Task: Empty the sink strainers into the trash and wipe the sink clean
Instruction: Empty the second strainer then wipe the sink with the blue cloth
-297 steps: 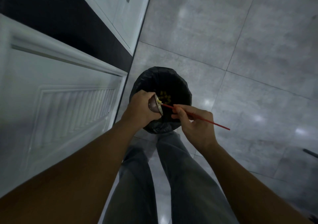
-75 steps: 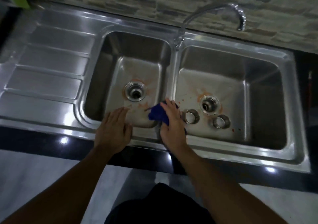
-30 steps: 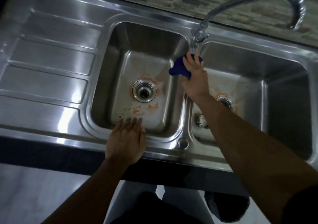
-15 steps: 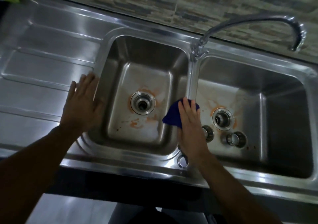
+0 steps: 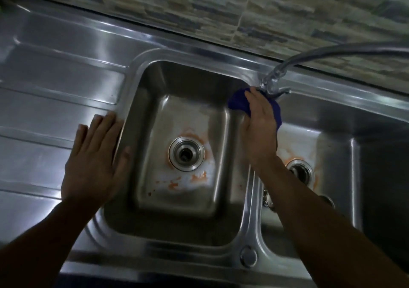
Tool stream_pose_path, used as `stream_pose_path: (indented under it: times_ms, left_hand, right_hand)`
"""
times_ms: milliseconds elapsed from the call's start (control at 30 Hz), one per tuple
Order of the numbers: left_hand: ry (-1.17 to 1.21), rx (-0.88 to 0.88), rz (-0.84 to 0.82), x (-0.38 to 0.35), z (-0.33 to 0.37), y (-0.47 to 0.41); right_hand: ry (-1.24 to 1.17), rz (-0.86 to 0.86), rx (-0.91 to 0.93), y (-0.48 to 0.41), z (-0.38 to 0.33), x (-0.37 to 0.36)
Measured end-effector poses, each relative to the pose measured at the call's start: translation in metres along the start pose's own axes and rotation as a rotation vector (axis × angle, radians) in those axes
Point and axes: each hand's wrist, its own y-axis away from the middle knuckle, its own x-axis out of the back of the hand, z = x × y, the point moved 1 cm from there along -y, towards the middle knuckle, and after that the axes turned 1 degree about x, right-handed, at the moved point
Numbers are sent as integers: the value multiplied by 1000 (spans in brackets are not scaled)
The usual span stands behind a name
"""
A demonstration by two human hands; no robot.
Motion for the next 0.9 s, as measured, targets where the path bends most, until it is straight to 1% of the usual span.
stream_pose_path:
  times_ms: [133, 200, 267, 333, 400, 433, 533, 600, 700, 767, 800, 900]
  left_hand:
    - [-3, -3, 35, -1, 1, -1]
    - [-7, -7, 26, 0, 1, 0]
    - [-17, -8, 20, 1, 2, -1]
    - [-28, -11, 20, 1, 3, -1]
    - [-26, -17, 27, 1, 3, -1]
    - [-23, -17, 28, 2, 4, -2]
    - [-30, -17, 23, 4, 5, 0]
    - [-21, -20, 22, 4, 4, 0]
    - [-16, -28, 17, 3, 1, 1]
    - [-3, -38, 31, 2, -1, 1]
    - [2, -43, 42, 2, -1, 1]
    - [12, -60, 56, 2, -2, 1]
  right_hand:
    - [-247, 177, -185, -22, -12, -5]
    - [-353, 226, -252, -33, -19, -14]
    - [-388, 216, -304, -49, -30, -32]
    - [-357, 141, -320, -60, -47, -52]
    - [-354, 64, -263, -65, -69, -70]
    - [-361, -3, -182, -66, -82, -78]
    - [-386, -266, 143, -75, -122, -99]
    - [-363, -354, 238, -89, -139, -107]
    - [-213, -377, 403, -96, -124, -103]
    - [-39, -329, 463, -90, -91, -93]
    - [39, -281, 444, -86, -73, -87]
    - [239, -163, 312, -69, -26, -67]
